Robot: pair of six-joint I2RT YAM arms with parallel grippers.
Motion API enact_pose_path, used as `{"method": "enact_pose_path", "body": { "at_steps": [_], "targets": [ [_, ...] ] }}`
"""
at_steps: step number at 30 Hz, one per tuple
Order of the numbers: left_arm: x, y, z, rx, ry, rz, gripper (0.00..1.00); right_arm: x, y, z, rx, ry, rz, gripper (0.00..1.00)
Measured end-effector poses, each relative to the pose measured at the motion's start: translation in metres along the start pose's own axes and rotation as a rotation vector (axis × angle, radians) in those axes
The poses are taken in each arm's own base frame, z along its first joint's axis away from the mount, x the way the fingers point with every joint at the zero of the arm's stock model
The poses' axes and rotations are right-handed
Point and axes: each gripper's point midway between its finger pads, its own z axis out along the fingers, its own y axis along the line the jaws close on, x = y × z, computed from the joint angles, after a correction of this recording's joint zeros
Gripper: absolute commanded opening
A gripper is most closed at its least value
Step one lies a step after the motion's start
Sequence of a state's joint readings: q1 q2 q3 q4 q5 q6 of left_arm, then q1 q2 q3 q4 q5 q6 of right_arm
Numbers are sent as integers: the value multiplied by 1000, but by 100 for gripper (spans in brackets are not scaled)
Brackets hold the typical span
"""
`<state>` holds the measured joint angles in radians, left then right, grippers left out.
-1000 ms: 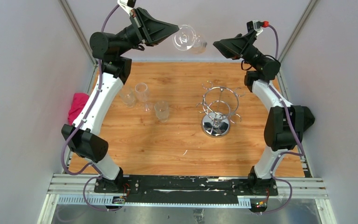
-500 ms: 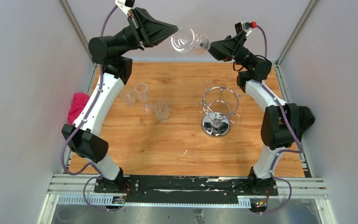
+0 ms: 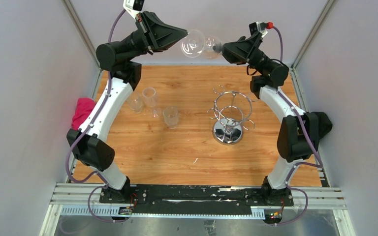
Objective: Take the wine glass off the wine glass rack
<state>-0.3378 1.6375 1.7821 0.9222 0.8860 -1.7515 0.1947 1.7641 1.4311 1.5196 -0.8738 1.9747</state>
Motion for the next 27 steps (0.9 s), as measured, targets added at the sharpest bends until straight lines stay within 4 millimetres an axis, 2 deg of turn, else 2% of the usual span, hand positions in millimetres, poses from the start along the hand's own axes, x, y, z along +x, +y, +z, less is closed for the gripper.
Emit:
{"method": "enact_pose_path", "body": {
  "at_steps": [6, 9, 18, 23, 27],
  "targets": [
    [0, 10, -2, 3, -4, -13, 0, 4, 19, 4, -25, 1, -4, 52],
    [-2, 17, -2, 19, -9, -20, 0, 8, 22, 7, -33, 9, 17, 51],
    [-14, 22, -3, 89, -37, -26, 0, 8, 32, 8, -38, -13, 46, 43],
    [-14, 23, -8, 110, -60, -13, 0, 17, 57, 8, -58, -7, 16, 39],
    [-14, 35, -12, 99, -86, -35, 0, 26, 74, 6, -74, -2, -5, 29]
  ]
}}
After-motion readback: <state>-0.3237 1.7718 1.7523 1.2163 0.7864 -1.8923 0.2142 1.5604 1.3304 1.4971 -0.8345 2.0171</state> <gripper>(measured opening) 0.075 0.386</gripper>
